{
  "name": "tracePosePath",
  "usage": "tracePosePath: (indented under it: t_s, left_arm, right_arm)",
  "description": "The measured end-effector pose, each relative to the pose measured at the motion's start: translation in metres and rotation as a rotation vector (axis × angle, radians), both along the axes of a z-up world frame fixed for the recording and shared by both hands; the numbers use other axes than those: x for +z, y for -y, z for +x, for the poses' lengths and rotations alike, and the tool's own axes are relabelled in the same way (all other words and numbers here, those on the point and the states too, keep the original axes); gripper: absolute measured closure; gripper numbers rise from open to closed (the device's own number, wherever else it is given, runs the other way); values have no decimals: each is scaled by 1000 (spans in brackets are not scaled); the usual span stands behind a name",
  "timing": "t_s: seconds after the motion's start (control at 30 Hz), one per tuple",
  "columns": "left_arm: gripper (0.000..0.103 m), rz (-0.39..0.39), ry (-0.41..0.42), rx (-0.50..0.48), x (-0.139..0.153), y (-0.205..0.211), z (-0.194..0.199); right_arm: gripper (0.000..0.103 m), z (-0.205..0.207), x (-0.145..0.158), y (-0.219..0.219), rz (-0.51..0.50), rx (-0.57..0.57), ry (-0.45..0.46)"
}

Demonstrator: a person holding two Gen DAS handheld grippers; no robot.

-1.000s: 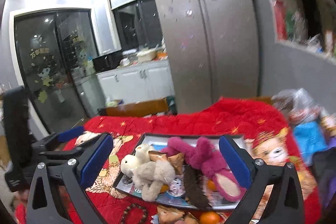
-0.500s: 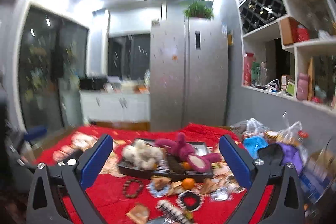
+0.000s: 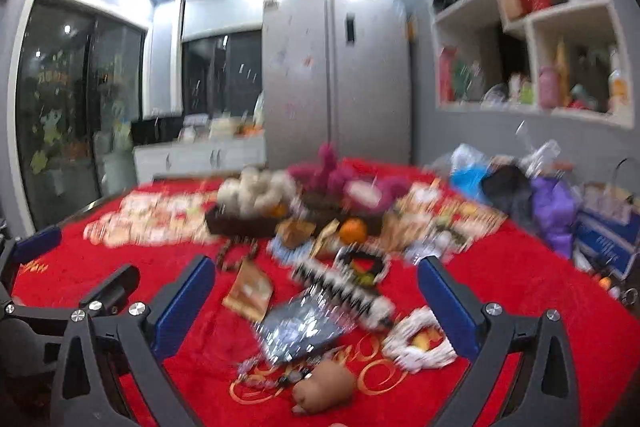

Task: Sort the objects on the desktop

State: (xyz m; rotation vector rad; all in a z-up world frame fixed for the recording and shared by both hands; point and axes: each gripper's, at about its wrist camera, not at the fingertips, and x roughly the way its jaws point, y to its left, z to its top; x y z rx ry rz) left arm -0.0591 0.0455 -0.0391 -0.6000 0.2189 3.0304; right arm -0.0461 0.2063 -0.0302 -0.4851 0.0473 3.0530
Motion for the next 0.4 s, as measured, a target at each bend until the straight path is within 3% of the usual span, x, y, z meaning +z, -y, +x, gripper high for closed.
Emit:
tracePosePath:
  t_s: [0.23,0.4]
  left_arm:
    - [0,202,26,39,-3,41,0]
    - [0,231,44,39,-5,47,-4]
  right_arm:
    - [0,0,-5,-12,-43,-38,13]
    - [0,-3,-5,4,27,-22,25]
